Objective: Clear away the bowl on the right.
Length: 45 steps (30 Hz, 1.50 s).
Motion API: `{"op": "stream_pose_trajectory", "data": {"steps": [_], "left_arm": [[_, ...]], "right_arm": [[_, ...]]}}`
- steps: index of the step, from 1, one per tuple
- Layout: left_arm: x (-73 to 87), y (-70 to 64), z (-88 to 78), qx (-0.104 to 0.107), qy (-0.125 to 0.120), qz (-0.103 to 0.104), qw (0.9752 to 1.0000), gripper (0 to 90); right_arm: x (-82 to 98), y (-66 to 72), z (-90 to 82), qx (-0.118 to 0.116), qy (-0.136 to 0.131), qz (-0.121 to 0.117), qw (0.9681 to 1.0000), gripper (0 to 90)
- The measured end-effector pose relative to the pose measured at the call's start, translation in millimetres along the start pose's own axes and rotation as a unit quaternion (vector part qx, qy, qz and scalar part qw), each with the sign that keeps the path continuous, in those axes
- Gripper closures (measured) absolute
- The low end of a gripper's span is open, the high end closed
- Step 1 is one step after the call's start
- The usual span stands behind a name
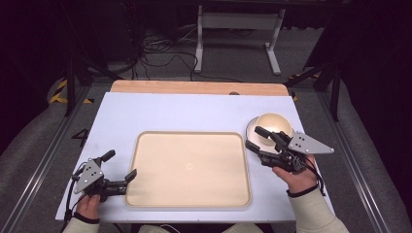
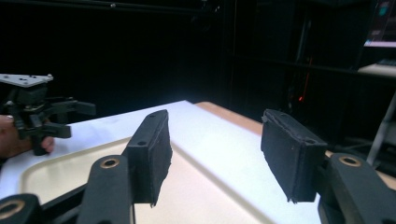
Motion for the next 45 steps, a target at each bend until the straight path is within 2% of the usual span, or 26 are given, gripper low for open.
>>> {"op": "stream_pose_trajectory", "data": {"steps": [2,10,15,20,27,29,32,37,41,45], "left_arm": [[0.0,0.0,0.0,0.0,0.0,0.0,1.0,0.3],[0.0,-0.3,0.1,0.0,0.0,-0.001,1.0,0.3],[0.0,-0.3,0.1,0.0,0.0,-0.001,1.0,0.3],[-0.1,-0.2,0.2,0.0,0.0,0.0,1.0,0.3],[-0.1,-0.3,0.3,0.0,0.0,-0.001,1.0,0.3],[-0.1,-0.3,0.2,0.0,0.0,-0.001,1.0,0.3],[-0.1,-0.3,0.2,0.0,0.0,-0.002,1.0,0.3],[-0.1,-0.4,0.3,-0.001,0.0,-0.002,1.0,0.3],[-0.1,-0.3,0.3,-0.001,0.0,-0.002,1.0,0.3],[-0.1,-0.3,0.4,-0.001,0.0,-0.002,1.0,0.3]], "right_arm": [[-2.6,-4.2,1.2,0.001,-0.001,-0.004,1.0,44.3],[-11.9,-21.4,4.3,0.025,0.025,-0.016,0.9992,46.0],[-17.0,-36.6,4.0,0.046,0.038,-0.009,0.9982,45.9],[-20.0,-47.7,5.0,0.052,0.049,-0.013,0.9974,45.7],[-22.0,-65.7,5.9,0.058,0.058,0.004,0.9966,45.6],[-23.1,-69.5,6.3,0.052,0.054,0.01,0.9971,45.6],[-26.5,-76.3,6.7,0.048,0.046,0.0,0.9978,45.6],[-31.3,-91.6,3.8,0.057,0.034,-0.003,0.9978,45.2],[-32.7,-104.0,-0.3,0.071,0.037,0.008,0.9968,46.4],[-33.6,-110.0,-2.4,0.074,0.037,0.02,0.9964,46.5]]}}
Point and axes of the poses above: each handheld gripper's, and its own axes: z roughly forward along the jaws, x roughly out of its underside, y roughly to its left, the point moved 5 cm from there along z, roughly forward along the jaws, and after that the axes turned 7 degrees about z, right-handed, at the moved point
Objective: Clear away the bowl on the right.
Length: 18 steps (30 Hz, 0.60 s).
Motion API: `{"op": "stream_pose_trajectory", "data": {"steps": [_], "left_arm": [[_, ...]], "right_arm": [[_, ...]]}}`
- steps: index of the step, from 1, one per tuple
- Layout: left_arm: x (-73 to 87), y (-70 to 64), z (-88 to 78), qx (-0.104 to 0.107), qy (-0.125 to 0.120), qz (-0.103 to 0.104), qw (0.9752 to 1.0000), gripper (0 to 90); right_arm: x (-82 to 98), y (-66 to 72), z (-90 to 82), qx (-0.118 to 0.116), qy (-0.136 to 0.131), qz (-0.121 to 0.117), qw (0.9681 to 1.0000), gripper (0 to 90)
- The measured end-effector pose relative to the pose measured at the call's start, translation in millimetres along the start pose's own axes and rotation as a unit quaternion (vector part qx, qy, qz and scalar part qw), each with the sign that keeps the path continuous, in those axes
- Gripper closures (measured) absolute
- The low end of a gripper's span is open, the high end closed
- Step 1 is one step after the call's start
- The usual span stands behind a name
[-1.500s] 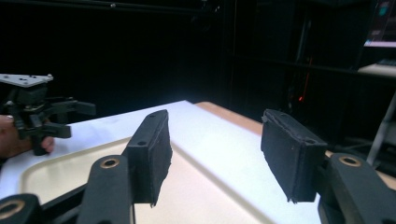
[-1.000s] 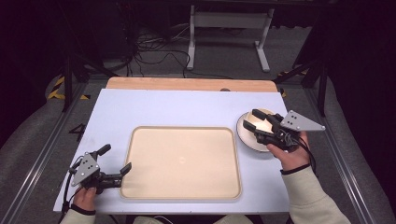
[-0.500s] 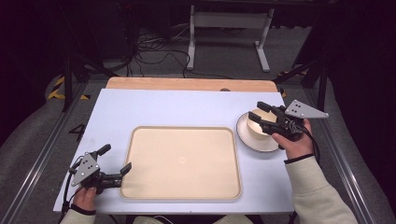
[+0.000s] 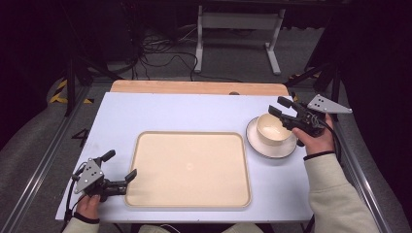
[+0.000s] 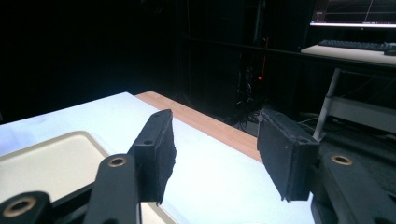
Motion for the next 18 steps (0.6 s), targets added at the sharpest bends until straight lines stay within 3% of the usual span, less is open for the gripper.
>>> {"op": "stream_pose_trajectory", "data": {"steps": [3,7,10,14,18], "left_arm": [[0.0,0.0,0.0,0.0,0.0,0.0,1.0,0.3],[0.0,0.0,-0.1,0.0,0.0,0.0,1.0,0.3],[0.0,0.0,0.0,0.0,0.0,0.0,1.0,0.3],[0.0,0.0,-0.1,0.001,0.0,0.0,1.0,0.3],[0.0,0.2,0.1,0.0,0.0,0.001,1.0,0.3]], "right_arm": [[0.3,-6.2,-0.8,0.011,0.009,0.004,0.9999,47.3],[-0.4,-14.9,-2.8,0.026,0.017,-0.004,0.9995,59.6],[-0.3,-19.0,-4.1,0.028,0.017,0.006,0.9994,59.8],[3.1,-27.3,-3.5,0.041,0.065,0.026,0.9967,58.3],[4.4,-32.6,-2.0,0.06,0.106,0.023,0.9923,56.0]]}}
Point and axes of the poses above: each handheld gripper's, and its own axes: z roughly forward along the jaws, x roughly out of its underside, y roughly to its left, the point moved 5 cm from there along z, roughly forward along the jaws, and after that the axes turned 7 degrees about z, right-handed, at the moved point
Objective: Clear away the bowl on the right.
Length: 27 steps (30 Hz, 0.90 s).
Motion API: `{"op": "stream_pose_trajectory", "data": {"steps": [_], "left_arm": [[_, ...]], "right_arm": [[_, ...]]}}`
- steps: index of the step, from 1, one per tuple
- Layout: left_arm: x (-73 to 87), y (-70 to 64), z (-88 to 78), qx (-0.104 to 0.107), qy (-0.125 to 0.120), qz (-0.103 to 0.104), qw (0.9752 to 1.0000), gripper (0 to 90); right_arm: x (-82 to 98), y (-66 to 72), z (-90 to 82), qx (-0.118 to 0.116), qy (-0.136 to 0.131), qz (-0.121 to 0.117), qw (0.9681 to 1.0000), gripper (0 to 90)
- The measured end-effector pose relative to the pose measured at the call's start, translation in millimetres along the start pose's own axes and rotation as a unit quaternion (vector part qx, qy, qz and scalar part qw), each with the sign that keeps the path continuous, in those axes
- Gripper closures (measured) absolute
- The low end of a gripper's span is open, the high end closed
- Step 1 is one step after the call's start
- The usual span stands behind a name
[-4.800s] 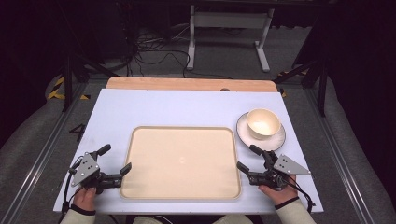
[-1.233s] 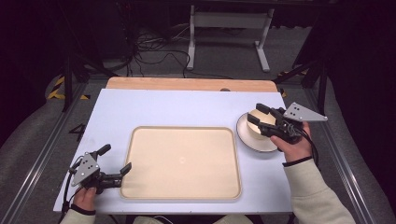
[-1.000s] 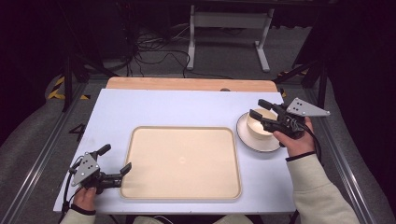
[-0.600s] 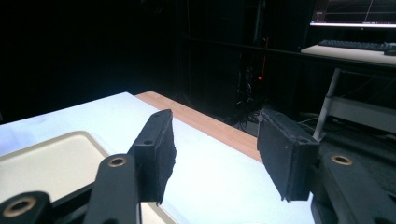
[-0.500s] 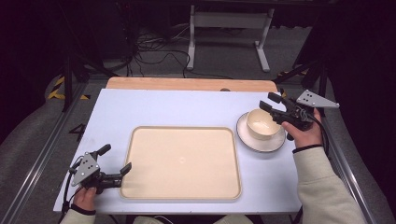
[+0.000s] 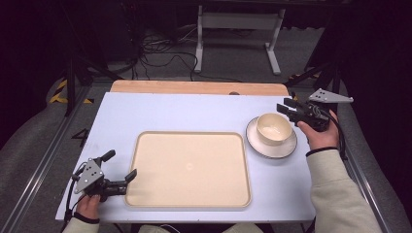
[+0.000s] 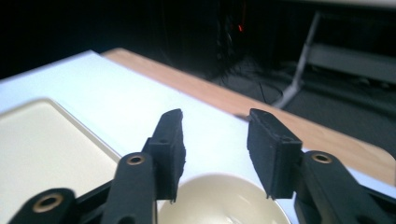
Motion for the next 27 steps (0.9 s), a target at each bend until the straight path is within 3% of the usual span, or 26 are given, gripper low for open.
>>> {"op": "stream_pose_trajectory", "data": {"steps": [5,11,14,17,21,27], "left_arm": [[0.0,-0.1,0.0,0.0,0.0,-0.001,1.0,0.3],[0.0,-0.2,-0.1,0.0,0.0,-0.001,1.0,0.3],[-0.1,-0.3,-0.1,0.0,-0.001,0.0,1.0,0.2],[0.0,-0.6,-0.1,-0.001,-0.002,0.001,1.0,0.3],[0.0,-0.7,-0.2,-0.002,-0.002,0.003,1.0,0.3],[0.0,-0.7,-0.1,-0.002,-0.002,0.002,1.0,0.3]], "right_arm": [[4.9,-6.7,5.8,0.032,0.056,0.007,0.9979,54.2],[9.1,-15.4,10.2,0.056,0.076,0.023,0.9953,53.0],[13.8,-24.0,12.6,0.081,0.092,0.03,0.992,53.0],[18.0,-32.6,13.4,0.104,0.114,0.039,0.9873,51.5],[23.3,-43.0,15.8,0.132,0.151,0.045,0.9787,50.6],[32.2,-51.4,21.9,0.148,0.197,0.069,0.9667,53.2]]}}
Point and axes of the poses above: each handheld gripper's, and its own axes: z roughly forward along the jaws, x roughly out of its underside, y roughly to its left, the point moved 5 cm from there along z, roughly forward along the jaws, and after that the axes turned 7 degrees about z, right-handed, at the moved point
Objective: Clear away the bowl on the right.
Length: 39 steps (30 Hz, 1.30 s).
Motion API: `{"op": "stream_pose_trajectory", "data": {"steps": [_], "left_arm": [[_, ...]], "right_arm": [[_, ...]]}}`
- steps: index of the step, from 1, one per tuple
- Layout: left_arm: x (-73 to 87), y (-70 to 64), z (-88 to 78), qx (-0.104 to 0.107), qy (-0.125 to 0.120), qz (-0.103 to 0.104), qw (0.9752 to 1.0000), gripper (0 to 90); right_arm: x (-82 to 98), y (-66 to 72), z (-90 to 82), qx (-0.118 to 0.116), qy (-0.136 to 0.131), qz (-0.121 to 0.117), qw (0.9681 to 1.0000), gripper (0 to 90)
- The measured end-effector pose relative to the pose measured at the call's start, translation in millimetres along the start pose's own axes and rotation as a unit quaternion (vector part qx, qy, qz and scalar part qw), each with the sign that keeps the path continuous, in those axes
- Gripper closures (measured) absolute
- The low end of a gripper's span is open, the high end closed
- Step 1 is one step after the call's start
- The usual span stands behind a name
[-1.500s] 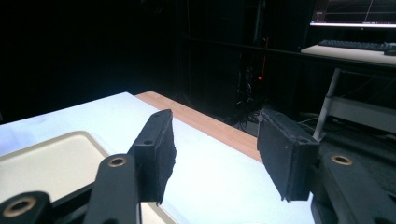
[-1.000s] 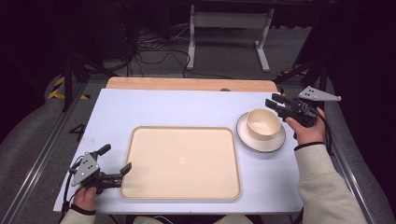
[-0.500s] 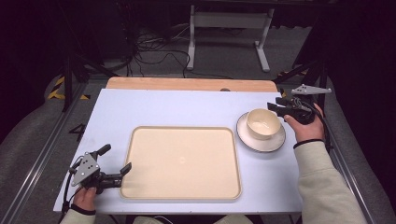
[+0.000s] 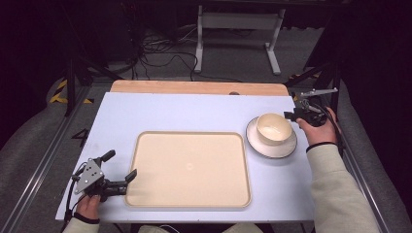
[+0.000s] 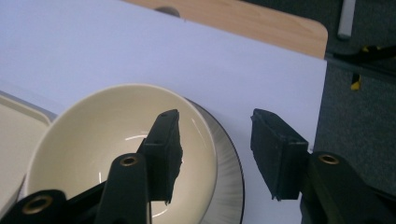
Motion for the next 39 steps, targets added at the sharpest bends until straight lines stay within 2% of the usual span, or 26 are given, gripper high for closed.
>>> {"op": "stream_pose_trajectory", "data": {"steps": [3,10,19,24,29,32,35,37,39], "left_arm": [[0.0,-0.1,0.0,0.0,0.0,0.0,1.0,0.3],[0.0,0.0,0.0,0.0,0.0,0.0,1.0,0.3],[0.0,0.0,0.0,0.0,0.0,0.0,1.0,0.3],[0.0,0.0,0.0,0.0,0.0,0.0,1.0,0.3],[0.0,0.0,0.0,0.0,0.0,0.0,1.0,0.3],[0.0,0.0,0.0,0.0,0.0,0.0,1.0,0.3],[0.0,0.0,-0.1,0.0,0.0,0.0,1.0,0.2],[0.0,0.0,0.0,0.0,0.0,0.0,1.0,0.2],[0.0,0.0,0.0,0.001,0.0,0.0,1.0,0.3]], "right_arm": [[2.8,-0.6,5.2,0.006,0.025,0.011,0.9996,54.3],[10.4,-3.2,18.3,-0.005,0.069,0.036,0.9969,54.3],[19.5,-4.2,29.0,-0.014,0.116,0.045,0.9921,62.4],[22.2,-3.4,35.5,-0.014,0.134,0.046,0.9898,65.8],[25.4,-1.8,42.1,-0.021,0.15,0.064,0.9864,68.2],[26.5,-1.3,44.0,-0.024,0.156,0.079,0.9843,73.4],[26.8,-3.5,43.5,-0.012,0.159,0.085,0.9836,81.6],[27.0,-4.3,43.2,-0.012,0.157,0.091,0.9833,82.3],[27.1,-3.7,42.5,0.003,0.157,0.092,0.9832,82.7]]}}
Point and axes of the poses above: each handheld gripper's, and its own axes: z roughly forward along the jaws, x roughly out of its underside, y roughly to its left, the point moved 5 cm from there along z, roughly forward along the jaws, and after that the axes turned 7 degrees about z, right-handed, at the moved point
